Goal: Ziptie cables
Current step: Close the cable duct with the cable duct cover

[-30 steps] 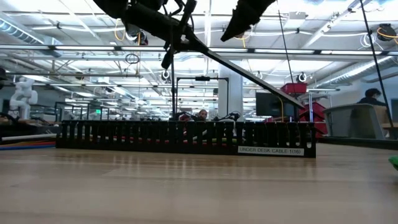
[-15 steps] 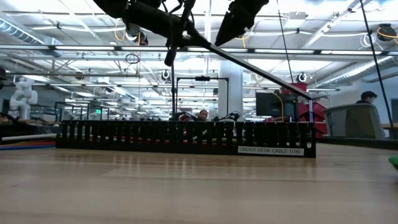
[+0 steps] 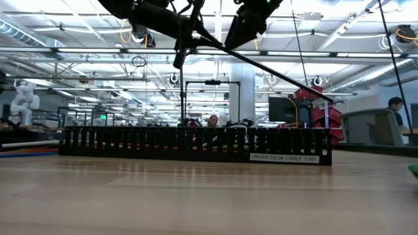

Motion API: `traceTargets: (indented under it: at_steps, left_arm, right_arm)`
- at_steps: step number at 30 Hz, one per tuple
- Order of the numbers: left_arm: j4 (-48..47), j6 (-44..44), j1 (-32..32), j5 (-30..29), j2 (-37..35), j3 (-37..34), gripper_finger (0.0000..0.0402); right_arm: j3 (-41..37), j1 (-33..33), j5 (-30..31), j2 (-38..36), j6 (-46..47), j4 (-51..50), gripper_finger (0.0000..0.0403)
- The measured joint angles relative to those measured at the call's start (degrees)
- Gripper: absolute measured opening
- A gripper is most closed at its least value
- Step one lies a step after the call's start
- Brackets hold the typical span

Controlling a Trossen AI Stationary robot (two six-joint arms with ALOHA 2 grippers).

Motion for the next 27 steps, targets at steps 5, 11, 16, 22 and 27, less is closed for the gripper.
traceTargets:
  at_steps: [5, 11, 16, 22, 27]
  left_arm:
    - [0.02, -0.05, 0.01, 1.42, 0.0, 0.0, 0.0]
    - [-0.32, -0.02, 0.0, 3.39, 0.0, 0.0, 0.0]
    - [-0.39, 0.0, 0.12, 3.88, 0.0, 0.0, 0.0]
    - [-0.26, 0.02, 0.23, 3.89, 0.0, 0.0, 0.0]
    - [0.04, 0.04, 0.31, 3.87, 0.0, 0.0, 0.0]
  right_arm:
    - [0.0, -0.01, 0.26, 1.53, -2.62, 0.0, 0.0354]
    - [0.0, -0.14, 0.5, 2.07, -4.24, 2.36, 0.0353]
    - [0.0, -0.42, 0.72, 1.64, -4.28, 2.07, 0.0335]
    - [0.0, -1.22, 0.44, 1.99, -3.93, -0.26, 0.0305]
    - [0.0, -1.87, 0.06, 2.0, -2.83, 0.91, 0.0283]
